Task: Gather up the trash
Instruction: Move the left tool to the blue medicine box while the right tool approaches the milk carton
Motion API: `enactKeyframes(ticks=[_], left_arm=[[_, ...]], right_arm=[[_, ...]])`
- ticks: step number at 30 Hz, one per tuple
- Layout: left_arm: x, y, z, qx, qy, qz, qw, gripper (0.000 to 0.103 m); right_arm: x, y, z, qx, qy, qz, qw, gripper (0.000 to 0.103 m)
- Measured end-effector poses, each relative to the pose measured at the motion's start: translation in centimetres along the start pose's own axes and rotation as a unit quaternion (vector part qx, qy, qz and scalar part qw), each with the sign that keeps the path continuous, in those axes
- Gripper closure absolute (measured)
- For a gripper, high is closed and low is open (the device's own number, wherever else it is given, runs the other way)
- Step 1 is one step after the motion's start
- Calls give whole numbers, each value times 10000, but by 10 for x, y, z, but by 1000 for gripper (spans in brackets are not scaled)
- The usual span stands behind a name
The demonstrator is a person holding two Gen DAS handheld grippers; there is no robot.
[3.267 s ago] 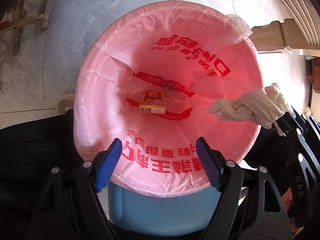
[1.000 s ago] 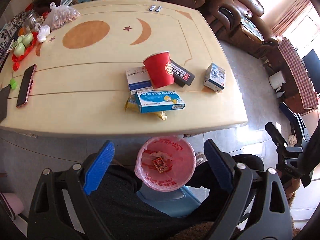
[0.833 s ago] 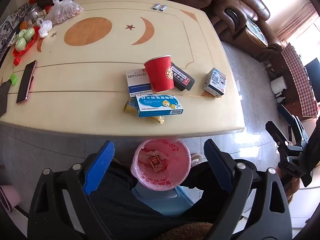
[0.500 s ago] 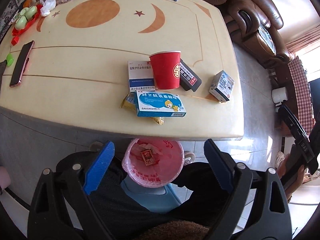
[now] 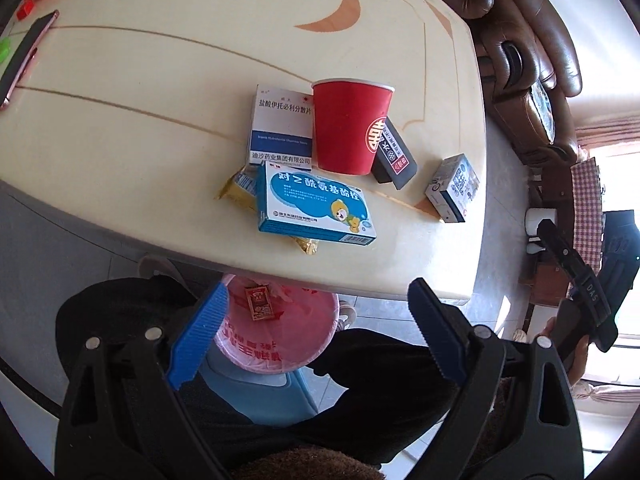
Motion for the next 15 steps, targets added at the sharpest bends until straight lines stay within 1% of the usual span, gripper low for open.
enactKeyframes(ticks=[2,7,10,13,15], left_arm=[[-1,-7,-2,20,106,157,9998,14],[0,-20,-6,74,318,376,9988,14],[-3,-26,-9,152,655,567,9961,14],[-2,-35,-12,77,836,830,9930,14],[-3,-41,-14,89,968,937,9908,14]], right_arm=[[0,-9,-3,-105,24,35,9999,7],[6,-31,-12,-330,-15,58,9994,7],[12,-46,-16,-490,-109,15,9987,7],[17,-59,-22,-572,-105,181,9981,7],[21,-68,-24,-656,-161,182,9975,7]])
Point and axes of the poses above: each gripper's, at about its wrist camera, not at the fingertips, and y roughly against the way its jaws point, x to its right, z to its underside, the point moved 9 cm from there along -y, roughly the way its jaws point, and after that the axes turned 14 degrees about -x, right-handed, at the moved point
